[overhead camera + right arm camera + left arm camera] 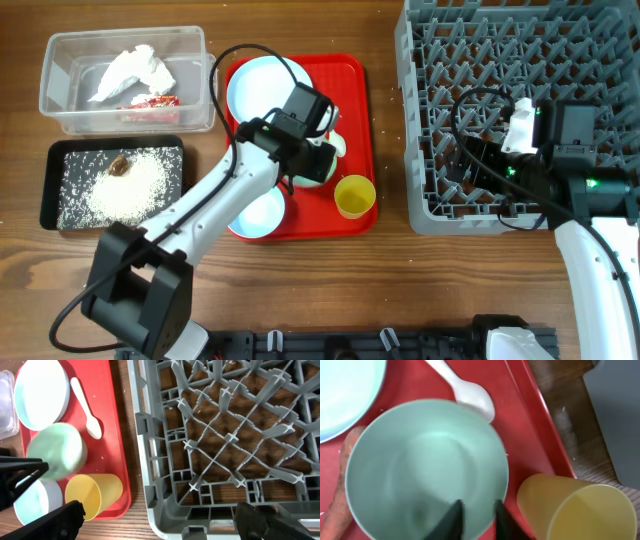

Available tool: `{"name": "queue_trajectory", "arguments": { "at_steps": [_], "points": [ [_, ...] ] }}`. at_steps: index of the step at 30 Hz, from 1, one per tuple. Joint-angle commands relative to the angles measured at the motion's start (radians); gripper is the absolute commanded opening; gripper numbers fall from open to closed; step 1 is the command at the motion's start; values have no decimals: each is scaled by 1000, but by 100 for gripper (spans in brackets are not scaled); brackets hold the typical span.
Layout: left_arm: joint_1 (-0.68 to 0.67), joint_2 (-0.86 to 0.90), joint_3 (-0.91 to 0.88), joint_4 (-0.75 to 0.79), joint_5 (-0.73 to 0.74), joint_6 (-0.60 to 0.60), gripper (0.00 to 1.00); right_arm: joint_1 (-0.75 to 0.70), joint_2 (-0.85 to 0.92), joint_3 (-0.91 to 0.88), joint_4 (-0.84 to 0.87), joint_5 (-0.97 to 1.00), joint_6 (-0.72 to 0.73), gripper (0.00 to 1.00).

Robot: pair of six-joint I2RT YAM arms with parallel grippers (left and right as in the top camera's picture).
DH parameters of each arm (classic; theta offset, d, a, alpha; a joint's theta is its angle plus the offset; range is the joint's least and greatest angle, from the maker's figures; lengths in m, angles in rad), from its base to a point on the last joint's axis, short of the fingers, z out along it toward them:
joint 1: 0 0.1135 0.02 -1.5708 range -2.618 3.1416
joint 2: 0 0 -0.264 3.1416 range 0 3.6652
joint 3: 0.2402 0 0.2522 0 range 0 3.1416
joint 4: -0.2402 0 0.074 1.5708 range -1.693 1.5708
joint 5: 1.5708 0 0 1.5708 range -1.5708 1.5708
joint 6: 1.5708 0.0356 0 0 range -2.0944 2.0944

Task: Sort waste into correct bins and load items into the dishwasher rack
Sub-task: 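Return the green bowl to the red tray and release it, then grasp the carrot on the red tray with the left gripper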

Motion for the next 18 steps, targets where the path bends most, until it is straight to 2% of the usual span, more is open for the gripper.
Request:
{"name": "queue_trajectory", "arguments": {
  "at_steps": [1, 3, 4, 5, 8, 10, 12, 14, 16, 18],
  "points": [
    [-16, -3, 17, 1, 8, 13, 37, -2, 7, 7, 13, -6, 1, 100],
    [-8, -23, 24, 0, 12, -6, 46, -2, 7, 7, 24, -6, 1, 100],
    [8, -45, 32, -1, 12, -24, 55, -2, 7, 7, 33, -6, 1, 100],
    [18, -55, 35, -4, 12, -31, 60, -2, 7, 7, 35, -7, 2, 100],
    [93, -87, 41, -15, 4, -31, 70, -2, 7, 7, 38, -6, 1, 100],
    [169, -84, 40, -29, -3, 40, 81, -2, 7, 7, 37, -6, 1, 100],
    [214, -69, 40, -21, -2, 158, 80, -2, 7, 7, 39, -6, 1, 100],
    [251, -22, 40, -13, -3, 365, 80, -2, 7, 7, 41, -6, 1, 100],
    [263, 23, 40, -12, -3, 445, 78, -2, 7, 7, 40, -6, 1, 100],
    [273, 74, 40, -15, -18, 472, 70, -2, 7, 7, 36, -6, 1, 100]
  ]
}}
